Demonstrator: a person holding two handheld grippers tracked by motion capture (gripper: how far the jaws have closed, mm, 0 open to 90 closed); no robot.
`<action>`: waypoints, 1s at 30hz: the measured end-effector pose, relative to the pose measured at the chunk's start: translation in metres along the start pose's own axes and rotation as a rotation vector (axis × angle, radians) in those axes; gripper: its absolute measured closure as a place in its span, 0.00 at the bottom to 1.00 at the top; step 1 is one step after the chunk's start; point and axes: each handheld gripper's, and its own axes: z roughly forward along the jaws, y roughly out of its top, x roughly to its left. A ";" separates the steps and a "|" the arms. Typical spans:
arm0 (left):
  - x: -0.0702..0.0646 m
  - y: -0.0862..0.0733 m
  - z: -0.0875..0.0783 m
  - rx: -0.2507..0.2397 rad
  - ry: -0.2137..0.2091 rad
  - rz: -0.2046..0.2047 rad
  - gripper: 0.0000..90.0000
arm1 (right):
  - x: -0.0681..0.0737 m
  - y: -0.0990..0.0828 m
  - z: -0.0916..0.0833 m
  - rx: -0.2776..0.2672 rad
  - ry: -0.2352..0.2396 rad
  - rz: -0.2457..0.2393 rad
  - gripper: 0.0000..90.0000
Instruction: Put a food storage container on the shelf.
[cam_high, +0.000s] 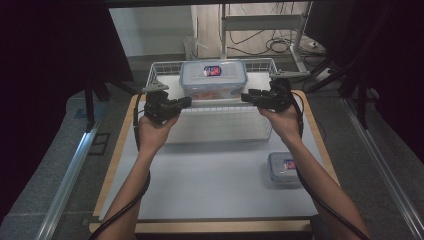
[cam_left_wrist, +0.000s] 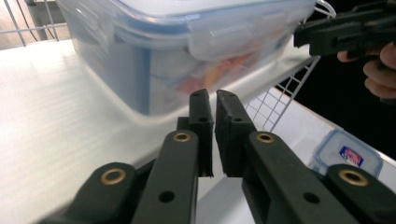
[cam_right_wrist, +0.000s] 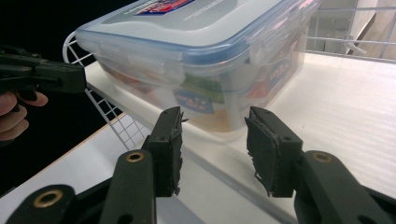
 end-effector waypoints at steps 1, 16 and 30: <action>-0.002 -0.002 -0.001 0.003 0.003 0.008 0.93 | 0.001 -0.001 -0.002 -0.004 0.003 -0.006 0.60; -0.025 -0.044 -0.032 0.037 0.002 0.045 0.72 | 0.021 -0.032 -0.023 0.023 0.013 -0.091 0.51; -0.051 -0.097 -0.038 0.087 0.076 0.127 0.45 | 0.044 -0.085 -0.036 0.102 0.015 -0.227 0.39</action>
